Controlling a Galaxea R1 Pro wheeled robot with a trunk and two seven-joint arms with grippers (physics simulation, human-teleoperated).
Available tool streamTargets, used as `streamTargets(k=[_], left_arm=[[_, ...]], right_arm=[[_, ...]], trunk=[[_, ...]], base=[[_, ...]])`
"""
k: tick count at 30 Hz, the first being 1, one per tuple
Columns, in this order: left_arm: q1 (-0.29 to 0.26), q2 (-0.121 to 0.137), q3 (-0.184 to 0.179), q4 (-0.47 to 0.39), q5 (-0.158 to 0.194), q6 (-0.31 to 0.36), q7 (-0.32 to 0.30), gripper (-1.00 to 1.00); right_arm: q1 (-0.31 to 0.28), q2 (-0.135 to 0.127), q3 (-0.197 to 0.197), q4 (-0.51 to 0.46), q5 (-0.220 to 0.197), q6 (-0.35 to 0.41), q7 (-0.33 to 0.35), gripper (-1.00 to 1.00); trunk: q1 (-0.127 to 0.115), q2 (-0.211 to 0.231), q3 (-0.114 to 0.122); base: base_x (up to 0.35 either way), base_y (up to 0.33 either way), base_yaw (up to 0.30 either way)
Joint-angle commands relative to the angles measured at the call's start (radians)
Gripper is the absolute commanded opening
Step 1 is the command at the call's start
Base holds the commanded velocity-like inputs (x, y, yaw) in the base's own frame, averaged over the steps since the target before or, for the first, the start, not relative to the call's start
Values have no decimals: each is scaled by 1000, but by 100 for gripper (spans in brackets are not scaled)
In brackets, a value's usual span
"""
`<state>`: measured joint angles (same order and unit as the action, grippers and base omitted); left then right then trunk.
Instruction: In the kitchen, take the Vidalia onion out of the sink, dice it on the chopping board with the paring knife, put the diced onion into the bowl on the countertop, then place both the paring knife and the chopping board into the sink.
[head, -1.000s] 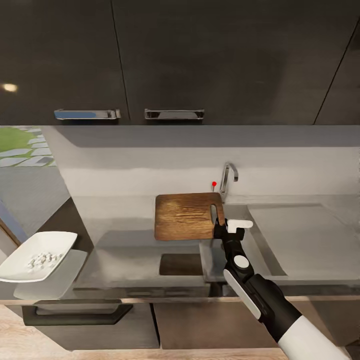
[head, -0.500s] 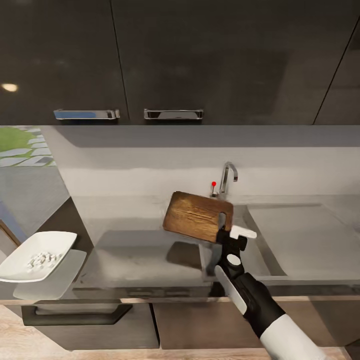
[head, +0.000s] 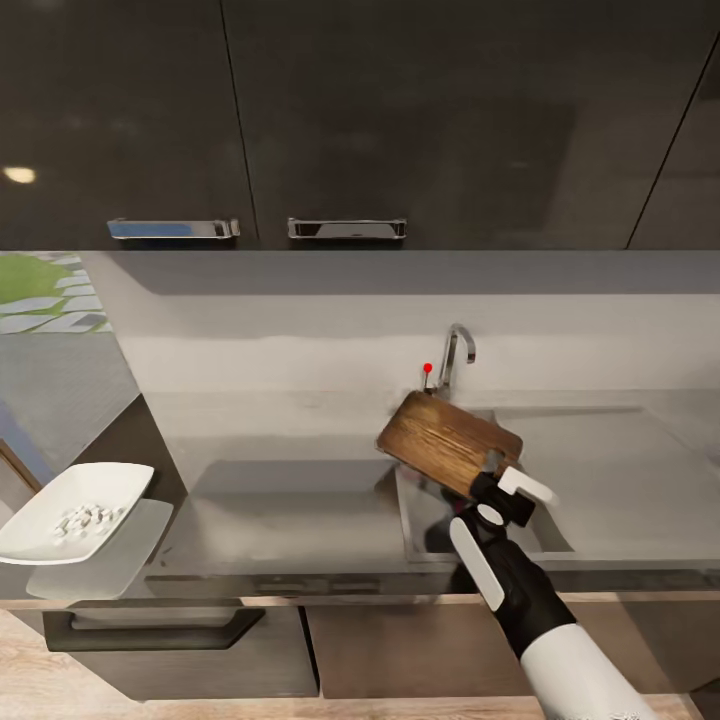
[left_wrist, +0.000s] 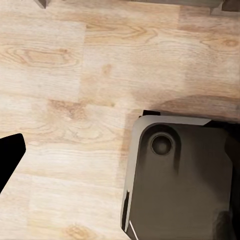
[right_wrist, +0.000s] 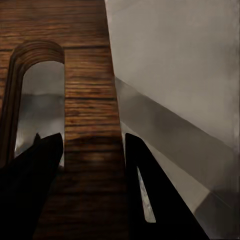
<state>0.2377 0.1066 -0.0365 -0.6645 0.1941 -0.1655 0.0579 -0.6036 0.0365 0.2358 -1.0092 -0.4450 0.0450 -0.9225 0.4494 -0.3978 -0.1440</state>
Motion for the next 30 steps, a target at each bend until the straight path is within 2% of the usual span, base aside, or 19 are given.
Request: streamTargets(k=[1,3,5,8,11,13,15,17,19,22,26,27,30], left_arm=[[0,1,-4,-3,7,-2,5,100],[0,1,-4,-7,7,-2,5,100],[0,2,-4,-7,7,-2,5,100],[0,2,-4,-7,7,-2,5,100],[0,2,-4,-7,7,-2,5,100],[0,2,-3,-3,7,-2,5,100],[0,3,-3,0,7,-2,5,100],[1,4,-3,0,7,-2,5,100],[0,4,-3,0,7,-2,5,100],[0,5,-3,0,7,-2,5,100],[0,5,-3,-1,7,-2,5,100],[0,5,-3,-1,7,-2,5,100],[0,5,-3,-1,7,-2,5,100]], right_arm=[[-9,3,-1,12,-1,6,-40,-100],[-39,8,-3,47,-15,8,-92,-100],[-92,13,-4,101,-55,9,-131,-100],[-227,15,-4,259,-164,9,-178,-100],[-357,19,-4,392,-225,7,-242,-100],[-382,22,-5,412,-256,-1,-303,-100],[-390,32,-5,418,-292,-45,-369,-100],[-392,50,-3,421,-309,-128,-458,-100],[-393,59,-2,422,-315,-168,-507,-100],[-392,88,-1,425,-315,-222,-524,-100],[-392,101,-1,467,-321,-273,-527,-100],[-392,102,-1,474,-329,-286,-527,-100],[-392,100,-1,480,-385,-306,-527,-100]], trunk=[[1,-2,-2],[1,-2,-2],[1,-2,-2],[1,-2,-2],[1,-2,-2],[1,-2,-2],[1,-2,-2],[1,-2,-2],[1,-2,-2],[1,-2,-2],[1,-2,-2],[1,-2,-2],[1,-2,-2]], base=[[0,0,0],[0,0,0],[0,0,0],[0,0,0],[0,0,0],[0,0,0],[0,0,0],[0,0,0],[0,0,0],[101,115,0],[209,220,0],[234,236,0],[212,173,0]])
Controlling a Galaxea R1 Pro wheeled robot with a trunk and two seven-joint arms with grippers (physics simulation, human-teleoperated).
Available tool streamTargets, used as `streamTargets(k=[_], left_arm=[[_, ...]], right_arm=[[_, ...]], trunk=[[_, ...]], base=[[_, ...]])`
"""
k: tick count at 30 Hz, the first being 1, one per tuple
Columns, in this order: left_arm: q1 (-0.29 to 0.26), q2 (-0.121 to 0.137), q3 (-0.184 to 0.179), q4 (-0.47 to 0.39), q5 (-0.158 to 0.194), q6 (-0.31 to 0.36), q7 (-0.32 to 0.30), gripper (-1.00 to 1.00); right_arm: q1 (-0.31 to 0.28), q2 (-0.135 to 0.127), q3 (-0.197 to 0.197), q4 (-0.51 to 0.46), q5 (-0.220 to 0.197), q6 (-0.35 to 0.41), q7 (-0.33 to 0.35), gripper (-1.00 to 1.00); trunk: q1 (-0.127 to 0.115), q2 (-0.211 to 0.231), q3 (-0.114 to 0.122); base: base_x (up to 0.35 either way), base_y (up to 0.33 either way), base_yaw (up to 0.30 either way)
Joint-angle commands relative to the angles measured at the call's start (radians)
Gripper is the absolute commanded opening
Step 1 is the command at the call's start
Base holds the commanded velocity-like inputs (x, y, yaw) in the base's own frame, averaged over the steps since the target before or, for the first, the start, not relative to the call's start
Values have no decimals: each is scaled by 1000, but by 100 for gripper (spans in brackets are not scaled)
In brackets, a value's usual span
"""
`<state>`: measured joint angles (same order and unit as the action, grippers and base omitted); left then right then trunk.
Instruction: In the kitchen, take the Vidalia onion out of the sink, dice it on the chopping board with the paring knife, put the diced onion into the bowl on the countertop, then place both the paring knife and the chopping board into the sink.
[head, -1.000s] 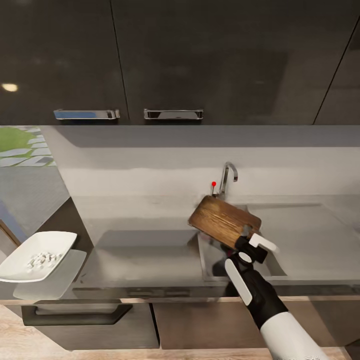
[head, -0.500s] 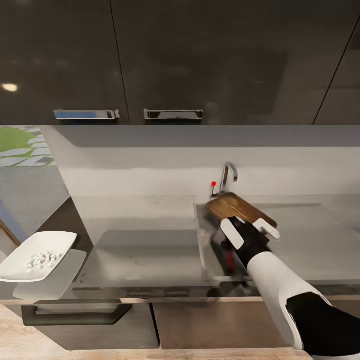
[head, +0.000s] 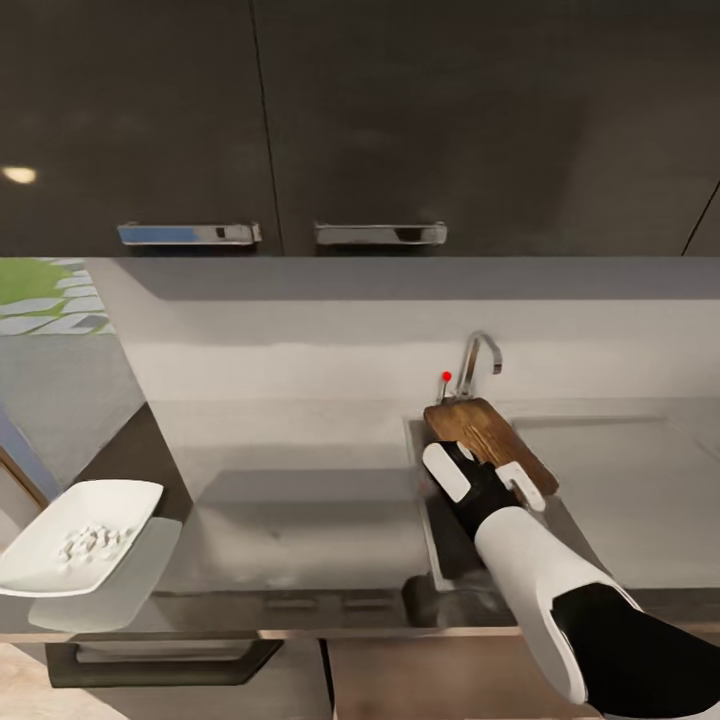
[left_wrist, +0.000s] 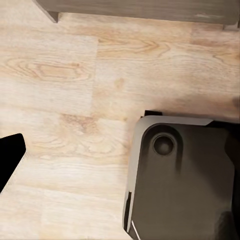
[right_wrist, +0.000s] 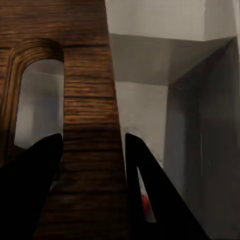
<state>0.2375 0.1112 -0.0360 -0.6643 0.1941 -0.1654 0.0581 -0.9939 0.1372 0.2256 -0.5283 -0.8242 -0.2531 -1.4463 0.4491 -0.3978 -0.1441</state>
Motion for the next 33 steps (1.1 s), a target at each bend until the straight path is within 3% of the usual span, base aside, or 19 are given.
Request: streamTargets(k=[1,4,7,16,33], left_arm=[[0,0,-4,-1,7,-2,5,100],[1,0,-4,-1,7,-2,5,100],[1,0,-4,-1,7,-2,5,100],[1,-1,-4,-3,7,-2,5,100],[1,-1,-4,-7,7,-2,5,100]], right_arm=[[-2,-3,9,3,-43,-13,-2,-100],[-2,-6,9,42,-96,-27,0,-100],[-2,-7,9,90,-111,-69,5,-100],[-2,-7,9,159,-118,-101,23,-100],[-1,-9,8,188,-131,-107,82,-100]], trunk=[[1,-2,-2],[1,-2,-2],[1,-2,-6],[1,-2,-20],[1,-2,-48]], base=[[93,58,0],[39,24,0],[7,4,0],[0,0,0],[24,-6,0]])
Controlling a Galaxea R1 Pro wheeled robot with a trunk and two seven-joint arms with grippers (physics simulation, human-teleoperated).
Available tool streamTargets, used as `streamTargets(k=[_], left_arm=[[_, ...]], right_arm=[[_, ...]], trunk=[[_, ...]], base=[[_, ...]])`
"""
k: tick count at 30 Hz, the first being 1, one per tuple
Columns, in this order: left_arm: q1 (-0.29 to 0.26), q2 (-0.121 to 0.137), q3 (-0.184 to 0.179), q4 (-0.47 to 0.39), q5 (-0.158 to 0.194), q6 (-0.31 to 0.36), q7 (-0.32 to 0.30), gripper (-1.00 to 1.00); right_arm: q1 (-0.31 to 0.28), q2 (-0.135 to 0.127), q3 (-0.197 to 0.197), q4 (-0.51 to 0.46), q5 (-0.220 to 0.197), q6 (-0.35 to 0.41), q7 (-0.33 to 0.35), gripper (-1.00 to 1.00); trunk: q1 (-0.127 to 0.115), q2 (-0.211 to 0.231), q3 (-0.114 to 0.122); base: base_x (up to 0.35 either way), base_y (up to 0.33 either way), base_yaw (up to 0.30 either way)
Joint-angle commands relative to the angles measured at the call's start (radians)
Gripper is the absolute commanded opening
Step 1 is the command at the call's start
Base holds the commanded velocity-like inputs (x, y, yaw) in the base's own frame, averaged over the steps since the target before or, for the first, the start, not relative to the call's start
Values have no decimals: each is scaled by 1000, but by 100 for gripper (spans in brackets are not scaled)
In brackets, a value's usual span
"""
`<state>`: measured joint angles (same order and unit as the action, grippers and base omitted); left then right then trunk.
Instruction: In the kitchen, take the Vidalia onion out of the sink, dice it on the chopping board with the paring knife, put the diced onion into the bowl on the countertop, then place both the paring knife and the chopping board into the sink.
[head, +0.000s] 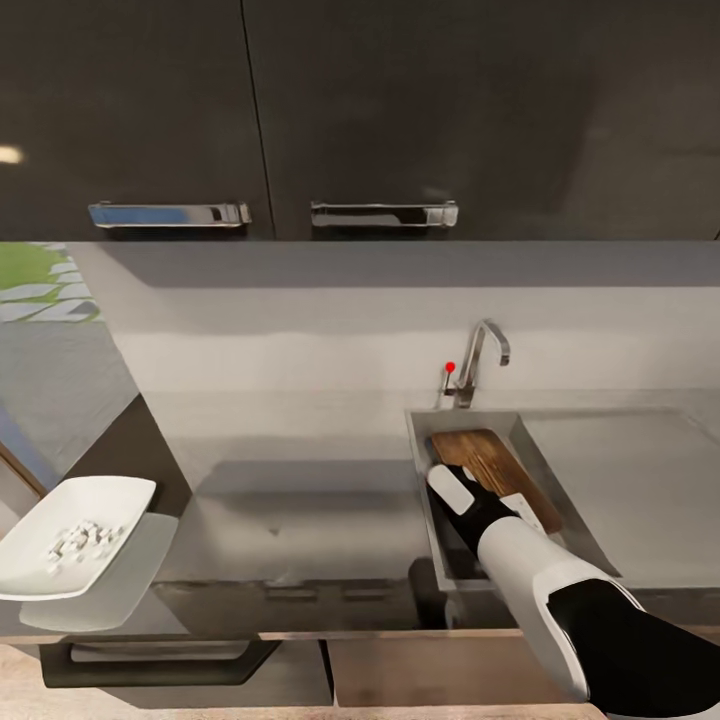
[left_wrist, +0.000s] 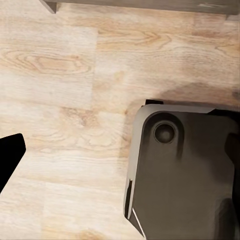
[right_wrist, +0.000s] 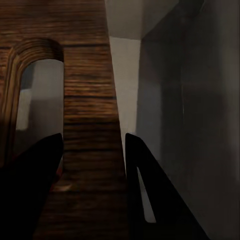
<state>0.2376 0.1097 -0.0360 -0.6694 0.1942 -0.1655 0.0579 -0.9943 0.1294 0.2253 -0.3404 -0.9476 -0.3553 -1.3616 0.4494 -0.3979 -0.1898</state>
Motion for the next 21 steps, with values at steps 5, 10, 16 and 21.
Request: streamTargets(k=[5,10,16,21], left_arm=[[0,1,-4,-2,7,-2,5,100],[0,1,-4,-2,7,-2,5,100],[0,1,-4,-2,7,-2,5,100],[0,1,-4,-1,7,-2,5,100]], right_arm=[[-1,-5,8,1,-15,-5,6,-100],[-1,-4,9,1,-17,-5,7,-100],[-1,-4,9,3,-16,-5,20,-100],[-1,-5,9,3,-16,-5,22,-100]], trunk=[[1,-2,-10],[1,-2,-18],[1,-2,-28],[1,-2,-36]], base=[[10,-2,0],[0,0,0],[0,0,0],[41,-23,0]])
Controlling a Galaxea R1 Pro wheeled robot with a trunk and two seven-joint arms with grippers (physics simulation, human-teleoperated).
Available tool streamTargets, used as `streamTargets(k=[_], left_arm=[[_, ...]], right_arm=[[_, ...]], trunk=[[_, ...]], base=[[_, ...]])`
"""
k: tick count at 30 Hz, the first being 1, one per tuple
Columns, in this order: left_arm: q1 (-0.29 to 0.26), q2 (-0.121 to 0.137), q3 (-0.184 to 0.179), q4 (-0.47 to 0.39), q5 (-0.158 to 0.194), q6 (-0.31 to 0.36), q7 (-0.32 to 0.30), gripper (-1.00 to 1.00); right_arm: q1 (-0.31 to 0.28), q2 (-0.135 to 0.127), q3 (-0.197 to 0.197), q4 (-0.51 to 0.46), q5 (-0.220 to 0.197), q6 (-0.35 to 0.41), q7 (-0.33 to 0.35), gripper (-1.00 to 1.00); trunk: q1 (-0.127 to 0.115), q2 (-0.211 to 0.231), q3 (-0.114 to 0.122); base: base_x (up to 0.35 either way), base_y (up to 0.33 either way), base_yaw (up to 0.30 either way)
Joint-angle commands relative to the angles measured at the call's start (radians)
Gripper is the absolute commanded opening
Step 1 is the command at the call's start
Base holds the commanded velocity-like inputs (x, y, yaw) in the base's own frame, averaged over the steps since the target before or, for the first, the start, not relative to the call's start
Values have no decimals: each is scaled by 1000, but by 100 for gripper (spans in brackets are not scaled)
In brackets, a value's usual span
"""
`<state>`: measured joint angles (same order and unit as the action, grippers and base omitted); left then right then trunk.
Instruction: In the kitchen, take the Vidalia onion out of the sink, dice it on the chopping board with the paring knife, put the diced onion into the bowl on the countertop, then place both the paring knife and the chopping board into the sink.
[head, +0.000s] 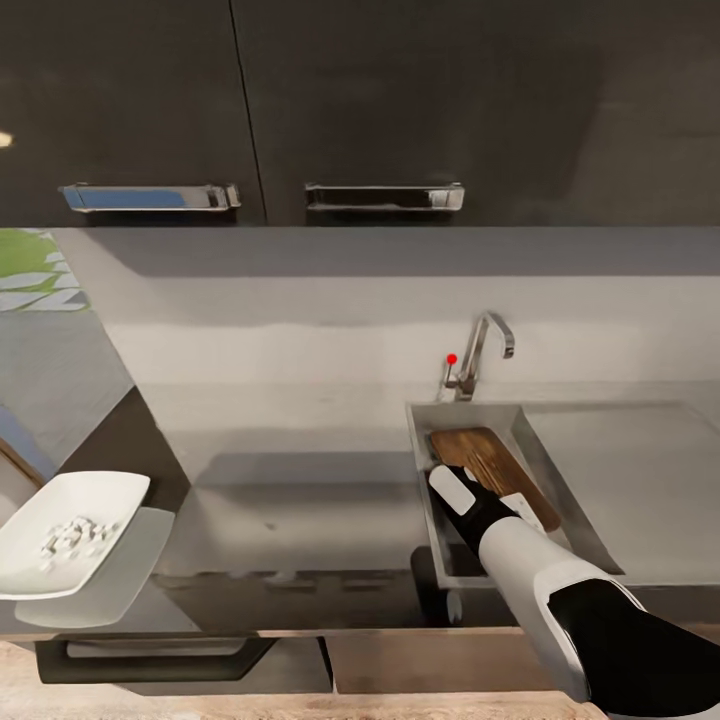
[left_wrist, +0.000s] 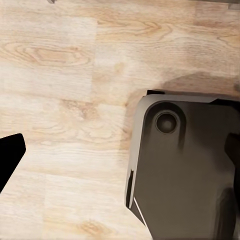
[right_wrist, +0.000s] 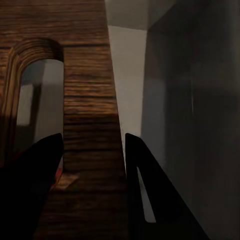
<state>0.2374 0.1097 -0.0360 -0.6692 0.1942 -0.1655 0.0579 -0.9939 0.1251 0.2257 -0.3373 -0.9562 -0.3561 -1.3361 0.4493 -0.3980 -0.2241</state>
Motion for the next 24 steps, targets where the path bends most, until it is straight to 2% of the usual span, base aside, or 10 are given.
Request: streamTargets(k=[1,14,18,22,24], left_arm=[[0,1,-4,-1,7,-2,5,100],[0,1,-4,-1,7,-2,5,100],[0,1,-4,1,7,-2,5,100],[0,1,-4,3,7,-2,5,100],[0,1,-4,3,7,-2,5,100]], right_arm=[[-1,-1,9,0,-7,-4,-3,-100],[-1,-4,8,-2,-7,-4,1,-100],[0,-14,7,-2,-7,-4,5,-100],[1,-27,7,6,-10,-4,90,-100],[2,-29,7,27,-24,-4,120,-100]], trunk=[[1,-2,-3],[1,-2,-13],[1,-2,-13],[1,-2,-13],[1,-2,-13]], base=[[43,-24,0],[4,-2,0],[0,0,0],[0,0,0],[0,0,0]])
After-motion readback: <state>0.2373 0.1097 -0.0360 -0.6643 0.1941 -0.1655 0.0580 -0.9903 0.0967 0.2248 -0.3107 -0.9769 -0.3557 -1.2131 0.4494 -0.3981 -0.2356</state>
